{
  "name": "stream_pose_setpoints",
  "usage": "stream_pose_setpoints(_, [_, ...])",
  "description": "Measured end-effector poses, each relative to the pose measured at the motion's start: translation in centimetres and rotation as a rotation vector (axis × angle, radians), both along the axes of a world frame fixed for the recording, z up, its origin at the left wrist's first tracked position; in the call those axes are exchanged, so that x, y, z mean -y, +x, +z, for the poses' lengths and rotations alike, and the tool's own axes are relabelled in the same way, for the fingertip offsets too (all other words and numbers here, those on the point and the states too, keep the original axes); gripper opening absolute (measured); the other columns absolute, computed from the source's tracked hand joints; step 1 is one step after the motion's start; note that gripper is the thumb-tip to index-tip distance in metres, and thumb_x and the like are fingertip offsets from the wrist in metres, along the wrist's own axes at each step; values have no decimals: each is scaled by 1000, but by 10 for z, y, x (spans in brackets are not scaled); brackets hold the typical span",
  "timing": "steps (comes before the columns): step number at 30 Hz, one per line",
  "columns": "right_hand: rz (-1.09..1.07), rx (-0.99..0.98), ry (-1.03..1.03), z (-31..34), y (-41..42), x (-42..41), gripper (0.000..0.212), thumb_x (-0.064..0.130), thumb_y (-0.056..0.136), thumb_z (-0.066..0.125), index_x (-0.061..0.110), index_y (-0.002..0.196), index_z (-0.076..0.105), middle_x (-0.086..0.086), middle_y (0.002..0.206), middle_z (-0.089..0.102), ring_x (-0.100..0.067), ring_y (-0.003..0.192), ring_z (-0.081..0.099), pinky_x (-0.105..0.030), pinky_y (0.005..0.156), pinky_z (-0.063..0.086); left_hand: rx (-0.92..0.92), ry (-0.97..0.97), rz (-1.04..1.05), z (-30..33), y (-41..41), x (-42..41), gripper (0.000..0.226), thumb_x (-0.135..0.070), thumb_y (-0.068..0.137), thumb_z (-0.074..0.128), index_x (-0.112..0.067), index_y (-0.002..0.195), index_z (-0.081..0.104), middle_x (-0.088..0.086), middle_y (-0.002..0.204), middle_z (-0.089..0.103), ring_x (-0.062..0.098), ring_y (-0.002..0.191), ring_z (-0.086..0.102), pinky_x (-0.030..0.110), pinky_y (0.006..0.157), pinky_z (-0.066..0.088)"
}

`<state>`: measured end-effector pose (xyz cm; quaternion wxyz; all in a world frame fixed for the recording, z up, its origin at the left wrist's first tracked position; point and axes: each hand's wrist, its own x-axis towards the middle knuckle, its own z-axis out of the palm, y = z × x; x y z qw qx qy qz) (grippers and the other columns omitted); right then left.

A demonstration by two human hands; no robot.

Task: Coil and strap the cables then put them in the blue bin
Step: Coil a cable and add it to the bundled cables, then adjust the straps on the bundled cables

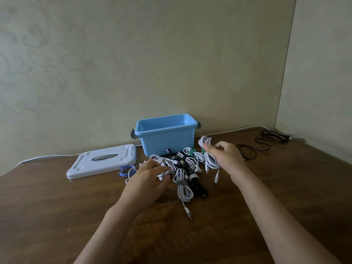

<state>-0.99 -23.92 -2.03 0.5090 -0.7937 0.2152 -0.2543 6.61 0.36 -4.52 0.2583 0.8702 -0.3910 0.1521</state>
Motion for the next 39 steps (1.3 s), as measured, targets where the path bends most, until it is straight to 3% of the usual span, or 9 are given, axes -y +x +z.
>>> stream_pose_setpoints(8, [6, -441, -265, -17, 10, -1, 55, 57, 92, 63, 19, 58, 43, 4, 53, 40, -15, 49, 40, -29, 55, 31, 22, 72, 11, -4, 6, -2, 34, -37, 98, 56, -36, 131, 63, -11, 126, 55, 10, 108, 56, 30, 87, 53])
stream_pose_setpoints(13, [134, -456, -367, -25, 14, -6, 57, 60, 94, 58, 20, 59, 38, 5, 53, 33, -14, 49, 34, -30, 53, 25, -1, 149, 26, -6, 7, -1, 39, -44, 98, 50, -37, 136, 58, -9, 130, 52, 11, 119, 50, 28, 96, 47])
stream_pose_setpoints(20, [222, -445, -435, -30, 13, -13, 56, 67, 93, 54, 21, 64, 43, 4, 60, 42, -13, 54, 43, -31, 57, 30, -42, 129, 19, -10, 6, 2, 41, -50, 98, 51, -37, 135, 58, -11, 130, 48, 7, 110, 53, 26, 93, 48])
stream_pose_setpoints(23, [171, -443, -468, -27, 11, -17, 59, 76, 88, 52, 18, 78, 55, 3, 75, 57, -13, 67, 57, -32, 61, 40, -56, 123, 7, -12, 7, 1, 40, -51, 97, 51, -38, 135, 58, -13, 129, 46, 4, 103, 54, 25, 89, 51])
stream_pose_setpoints(26, [150, -417, -384, -23, 7, -18, 69, 84, 79, 55, 21, 107, 62, 4, 104, 65, -13, 92, 63, -37, 84, 56, -48, 103, -5, -12, 8, 1, 38, -50, 97, 52, -40, 134, 59, -13, 127, 46, 3, 101, 54, 26, 88, 52])
stream_pose_setpoints(31, [123, -458, -445, -19, 6, -25, 93, 90, 75, 50, 19, 135, 51, 2, 133, 56, -16, 115, 57, -35, 83, 50, -33, 86, -10, -9, 6, 4, 38, -47, 98, 53, -41, 135, 57, -14, 128, 47, 3, 103, 53, 22, 88, 51])
stream_pose_setpoints(33, [113, -472, -494, -18, 6, -25, 89, 88, 78, 48, 18, 132, 51, 2, 129, 56, -16, 111, 57, -32, 75, 48, -33, 68, -19, -9, 6, 4, 37, -46, 98, 53, -41, 134, 58, -14, 128, 48, 4, 105, 52, 22, 88, 51])
stream_pose_setpoints(36, [69, -423, -509, -16, 5, -21, 65, 81, 87, 45, 21, 111, 54, 7, 108, 58, -10, 92, 56, -28, 62, 41, -37, 58, -25, -8, 7, 4, 36, -45, 98, 53, -41, 133, 59, -14, 127, 48, 4, 106, 53, 24, 88, 51])
stream_pose_setpoints(39, [-69, -313, -489, -14, 6, -3, 38, 62, 98, 46, 26, 102, 56, 8, 101, 59, -8, 86, 57, -30, 71, 52, -40, 26, -28, -8, 7, 3, 33, -43, 98, 54, -40, 130, 62, -15, 124, 50, 5, 99, 55, 24, 83, 50])
